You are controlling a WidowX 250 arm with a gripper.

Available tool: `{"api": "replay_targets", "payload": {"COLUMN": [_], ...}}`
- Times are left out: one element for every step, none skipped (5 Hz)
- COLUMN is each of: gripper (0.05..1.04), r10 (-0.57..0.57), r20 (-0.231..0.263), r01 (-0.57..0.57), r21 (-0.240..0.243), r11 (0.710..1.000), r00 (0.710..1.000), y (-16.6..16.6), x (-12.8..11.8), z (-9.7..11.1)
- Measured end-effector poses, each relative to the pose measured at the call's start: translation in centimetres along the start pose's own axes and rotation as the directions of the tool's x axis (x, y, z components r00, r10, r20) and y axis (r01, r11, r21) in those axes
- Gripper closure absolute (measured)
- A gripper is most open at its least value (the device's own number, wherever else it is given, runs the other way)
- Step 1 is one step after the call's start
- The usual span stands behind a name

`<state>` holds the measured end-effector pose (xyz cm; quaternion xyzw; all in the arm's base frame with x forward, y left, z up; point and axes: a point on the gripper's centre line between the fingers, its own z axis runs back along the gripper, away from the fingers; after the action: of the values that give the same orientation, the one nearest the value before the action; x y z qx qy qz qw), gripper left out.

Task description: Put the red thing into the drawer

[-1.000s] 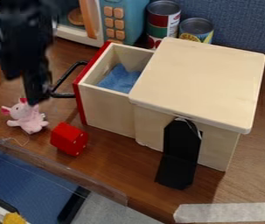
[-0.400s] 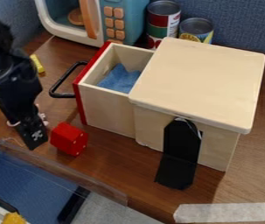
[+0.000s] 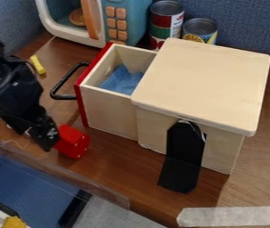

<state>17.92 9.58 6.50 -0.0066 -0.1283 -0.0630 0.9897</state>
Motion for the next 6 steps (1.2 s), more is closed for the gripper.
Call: {"api": "replay_targets", "payload": {"gripper": [0.083,0.083,0.083,0.083,0.083,0.083], "r10": [0.05,0.052,0.04,0.019,0.006,0.004], "r20": [-0.01,-0.028,-0.039,-0.04,-0.049,-0.062], "r01": [-0.05,-0.051,-0.039,-0.017,-0.003,0.001], "r21": [0.02,0.028,0.043,0.057,0.064,0.07], "r11": [0.999,0.998,0.998,0.998,0.998,0.998], "r00": [0.999,0.998,0.998,0.999,0.999,0.998], "y": [-0.9,-1.6,-2.2,-2.1,-1.9,-1.4], "x": [1.0,1.6,2.0,2.9,2.9,2.8], "z": [-1.1,-2.2,-2.8,-3.0,-3.1,-3.2]}}
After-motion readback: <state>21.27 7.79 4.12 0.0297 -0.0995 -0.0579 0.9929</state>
